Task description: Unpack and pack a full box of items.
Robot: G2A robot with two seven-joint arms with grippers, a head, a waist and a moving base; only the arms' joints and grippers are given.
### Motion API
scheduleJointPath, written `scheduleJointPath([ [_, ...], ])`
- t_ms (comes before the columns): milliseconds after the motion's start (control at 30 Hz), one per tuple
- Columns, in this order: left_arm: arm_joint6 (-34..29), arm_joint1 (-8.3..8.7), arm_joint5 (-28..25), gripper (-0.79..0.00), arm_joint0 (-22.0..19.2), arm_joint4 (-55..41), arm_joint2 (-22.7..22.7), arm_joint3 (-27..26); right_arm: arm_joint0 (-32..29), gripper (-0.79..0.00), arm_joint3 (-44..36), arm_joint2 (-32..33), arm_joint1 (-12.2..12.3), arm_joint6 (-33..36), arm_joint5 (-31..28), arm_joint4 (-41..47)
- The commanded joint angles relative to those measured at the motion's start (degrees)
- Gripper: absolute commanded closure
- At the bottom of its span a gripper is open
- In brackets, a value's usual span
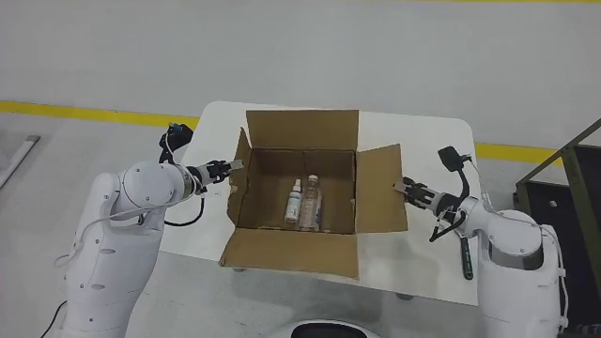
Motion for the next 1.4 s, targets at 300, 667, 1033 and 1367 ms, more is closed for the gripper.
scheduleJointPath([
  [300, 0.0, 0.0, 0.0, -0.785, 0.0, 0.0, 0.0, 0.0, -0.81, -0.606, -1.23, -2.14, 1.51, -1.7, 1.25, -2.59],
  [667, 0.0, 0.0, 0.0, -0.785, 0.0, 0.0, 0.0, 0.0, -3.32, -0.739, -8.11, 2.0, 3.31, -4.16, 1.7, -1.54],
  [1033, 0.0, 0.0, 0.0, -0.785, 0.0, 0.0, 0.0, 0.0, -9.18, -0.157, -21.26, 1.97, 5.32, -8.38, 8.0, -32.1],
  [1367, 0.0, 0.0, 0.0, -0.785, 0.0, 0.0, 0.0, 0.0, -7.35, 0.0, -15.88, -4.3, 6.26, -3.16, 10.73, -54.38],
])
